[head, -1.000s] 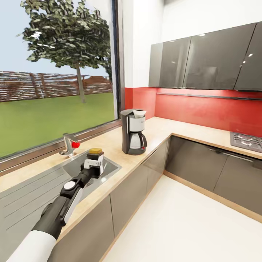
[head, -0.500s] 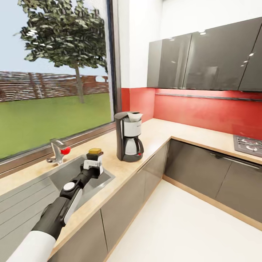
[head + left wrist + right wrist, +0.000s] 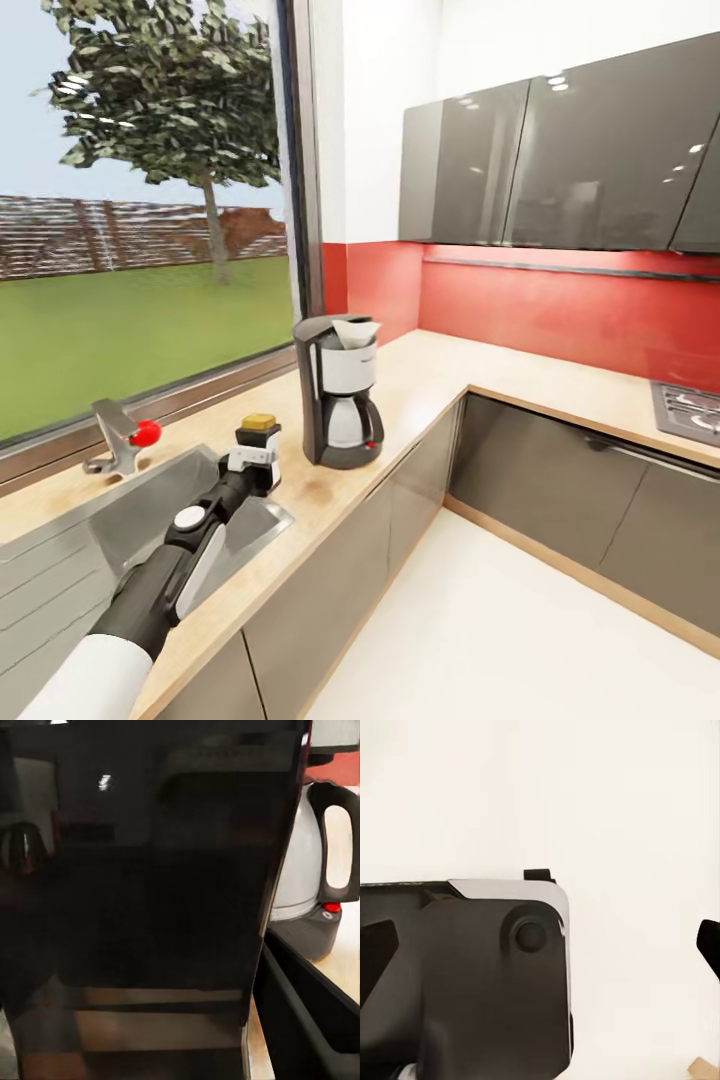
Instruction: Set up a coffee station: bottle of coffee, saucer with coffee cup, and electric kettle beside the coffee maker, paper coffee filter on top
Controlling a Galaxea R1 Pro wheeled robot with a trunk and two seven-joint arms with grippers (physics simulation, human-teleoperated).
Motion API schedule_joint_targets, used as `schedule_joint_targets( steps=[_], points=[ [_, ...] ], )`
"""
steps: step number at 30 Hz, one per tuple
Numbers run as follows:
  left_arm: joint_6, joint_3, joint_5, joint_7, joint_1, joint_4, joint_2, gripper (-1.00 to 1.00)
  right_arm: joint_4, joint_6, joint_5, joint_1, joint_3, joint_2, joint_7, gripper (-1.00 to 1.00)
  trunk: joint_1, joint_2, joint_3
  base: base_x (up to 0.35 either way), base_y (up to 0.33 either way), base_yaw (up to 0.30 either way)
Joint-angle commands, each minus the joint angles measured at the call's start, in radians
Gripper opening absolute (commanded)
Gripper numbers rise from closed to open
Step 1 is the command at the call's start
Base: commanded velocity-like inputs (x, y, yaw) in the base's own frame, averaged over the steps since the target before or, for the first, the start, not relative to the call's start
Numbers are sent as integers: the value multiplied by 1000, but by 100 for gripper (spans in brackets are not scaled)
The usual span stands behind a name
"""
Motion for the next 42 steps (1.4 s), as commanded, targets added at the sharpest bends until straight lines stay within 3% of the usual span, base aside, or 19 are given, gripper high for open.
schedule_joint_targets(
  steps=[1, 7, 12, 15, 23, 31, 42],
  points=[
    [-8, -1, 9, -2, 0, 2, 1, -100, 1, -4, 11, -1, -7, 0, -2, 100, 1, -2, -1, 243, -180, 0],
    [-28, 1, 9, 9, 0, 17, 5, -100, 1, -4, 12, 0, -8, -1, -2, 100, 1, -2, -1, 155, -226, 0],
    [-33, 3, 10, 100, 1, 21, 14, -100, 1, -4, 10, -1, -9, -1, -2, 100, 1, -2, -1, -10, -263, 0],
    [-37, 3, 11, 118, 2, 38, 28, -100, 1, -4, 10, 0, -9, -1, -1, 100, 1, -2, -1, -150, -189, 0],
    [-150, 3, 11, 122, 2, 107, 32, -100, 1, -4, 10, 0, -9, -1, 0, 100, 1, -2, -1, -31, -30, 178],
    [-158, 19, 12, 122, 2, 117, 32, -100, 1, -4, 10, 0, -9, -1, 0, 100, 1, -2, -1, 71, -1, 266],
    [-155, 23, 11, 122, 2, 119, 30, -100, 1, -4, 10, 0, -9, -1, 0, 100, 1, -2, -1, 301, -74, 31]
  ],
)
